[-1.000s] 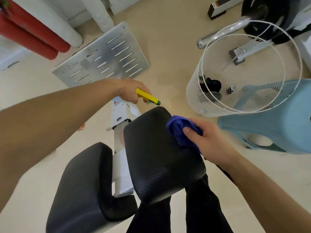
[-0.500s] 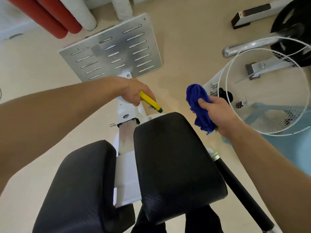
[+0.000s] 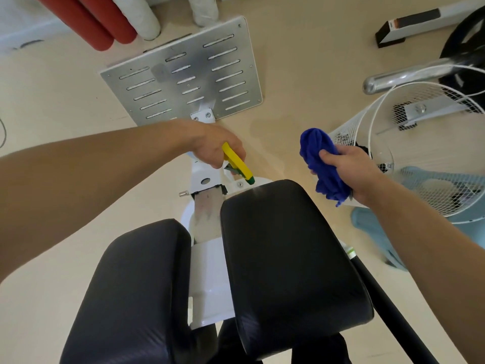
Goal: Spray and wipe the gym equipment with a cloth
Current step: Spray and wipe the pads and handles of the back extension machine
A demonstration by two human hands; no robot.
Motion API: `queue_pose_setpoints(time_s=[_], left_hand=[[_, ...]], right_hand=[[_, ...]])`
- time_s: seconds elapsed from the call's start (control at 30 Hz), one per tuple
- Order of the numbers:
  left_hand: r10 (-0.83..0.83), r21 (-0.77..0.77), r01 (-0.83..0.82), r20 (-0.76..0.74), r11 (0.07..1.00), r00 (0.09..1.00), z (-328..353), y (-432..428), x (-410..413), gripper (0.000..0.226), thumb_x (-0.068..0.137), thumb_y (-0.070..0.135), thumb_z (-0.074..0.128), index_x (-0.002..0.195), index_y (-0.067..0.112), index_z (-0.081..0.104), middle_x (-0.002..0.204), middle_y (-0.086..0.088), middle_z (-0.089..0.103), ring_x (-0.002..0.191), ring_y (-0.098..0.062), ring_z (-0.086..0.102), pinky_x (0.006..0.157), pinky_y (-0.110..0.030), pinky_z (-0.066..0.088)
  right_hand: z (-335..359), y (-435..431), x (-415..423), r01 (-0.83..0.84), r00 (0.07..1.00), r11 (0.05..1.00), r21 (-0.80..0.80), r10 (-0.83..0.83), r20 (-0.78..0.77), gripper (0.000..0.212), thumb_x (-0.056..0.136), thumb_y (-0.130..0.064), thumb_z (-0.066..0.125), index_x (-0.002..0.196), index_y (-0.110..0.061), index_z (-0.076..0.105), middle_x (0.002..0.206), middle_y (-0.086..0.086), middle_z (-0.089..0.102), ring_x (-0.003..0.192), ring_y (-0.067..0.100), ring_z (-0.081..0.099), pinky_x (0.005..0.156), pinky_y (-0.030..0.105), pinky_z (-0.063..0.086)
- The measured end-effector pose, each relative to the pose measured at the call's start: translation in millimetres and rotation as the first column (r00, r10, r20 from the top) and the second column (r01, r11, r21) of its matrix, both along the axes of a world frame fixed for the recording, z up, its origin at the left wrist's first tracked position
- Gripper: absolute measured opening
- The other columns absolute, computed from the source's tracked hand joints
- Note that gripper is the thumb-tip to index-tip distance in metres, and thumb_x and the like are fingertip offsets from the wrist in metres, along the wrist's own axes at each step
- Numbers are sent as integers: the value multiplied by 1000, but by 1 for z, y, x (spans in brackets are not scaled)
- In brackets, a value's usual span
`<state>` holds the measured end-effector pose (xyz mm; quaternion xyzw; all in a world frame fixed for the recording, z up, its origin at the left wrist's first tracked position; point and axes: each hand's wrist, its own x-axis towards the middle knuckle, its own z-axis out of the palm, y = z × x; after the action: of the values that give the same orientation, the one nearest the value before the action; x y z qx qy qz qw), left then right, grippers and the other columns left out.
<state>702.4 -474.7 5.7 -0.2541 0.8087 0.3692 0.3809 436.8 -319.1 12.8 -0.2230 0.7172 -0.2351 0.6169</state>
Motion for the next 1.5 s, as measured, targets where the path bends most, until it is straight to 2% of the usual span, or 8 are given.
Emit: queue_pose_setpoints(time_s=[0.43,0.57,0.63,0.77,0.93,1.33,1.43,1.5], left_hand=[[-155,-97,165,104,982,982,-13,6,37,39,92,13,56,121,38,65,124,9,60,112,-24,57,104,-46,44],[23,-65,-21,24,998,999,-5,6,57,43,89,8,59,117,41,61,112,15,56,105,-21,54,101,-43,45],[88,-43,-87,22,995,996,-3,7,65,52,87,6,59,125,42,61,111,17,55,104,-19,52,100,-39,44],[362,-13,-361,31,932,932,-2,2,81,61,83,3,61,128,44,61,117,5,63,109,-26,57,97,-42,50],[488,-39,-486,47,873,872,-2,-3,89,57,86,-2,60,131,34,65,117,2,58,110,-26,55,97,-37,48],[383,6,-383,-5,924,924,3,-3,55,53,87,0,58,128,32,67,109,8,57,105,-23,55,77,-25,42],[396,17,-396,-60,918,916,-3,-3,44,57,86,0,57,128,36,67,97,20,58,102,-17,52,69,-11,35],[396,26,-395,-61,918,916,-4,-4,43,59,86,-1,57,129,38,66,97,21,57,103,-16,51,71,-13,36]], right_hand=[[-12,-49,43,-520,839,854,-4,510,-188,19,102,-28,52,96,-17,67,95,17,73,70,27,64,70,37,50],[-14,-60,59,-619,774,785,-28,603,-192,22,100,-31,53,96,-16,68,91,11,73,81,31,66,77,40,51],[-13,-59,76,-746,652,665,-21,723,-228,21,101,-31,52,96,-17,67,85,4,70,80,24,62,69,31,45],[-24,-41,134,-968,169,227,108,905,-391,30,102,-38,39,123,-30,59,120,3,66,109,28,59,90,38,47],[-14,-31,184,-994,48,6,-111,925,-377,26,98,-37,48,122,-38,59,106,-10,62,97,14,56,83,38,51],[-32,-7,33,-712,651,679,178,734,-193,40,104,-48,38,107,-21,66,89,-1,70,84,19,65,84,36,46],[-28,-3,48,-684,699,726,75,682,-216,23,104,-40,44,106,-28,63,95,-7,68,93,17,64,79,32,44],[-26,-18,63,-770,591,630,102,764,-258,25,103,-40,44,111,-26,63,101,-3,68,98,21,62,83,33,44]])
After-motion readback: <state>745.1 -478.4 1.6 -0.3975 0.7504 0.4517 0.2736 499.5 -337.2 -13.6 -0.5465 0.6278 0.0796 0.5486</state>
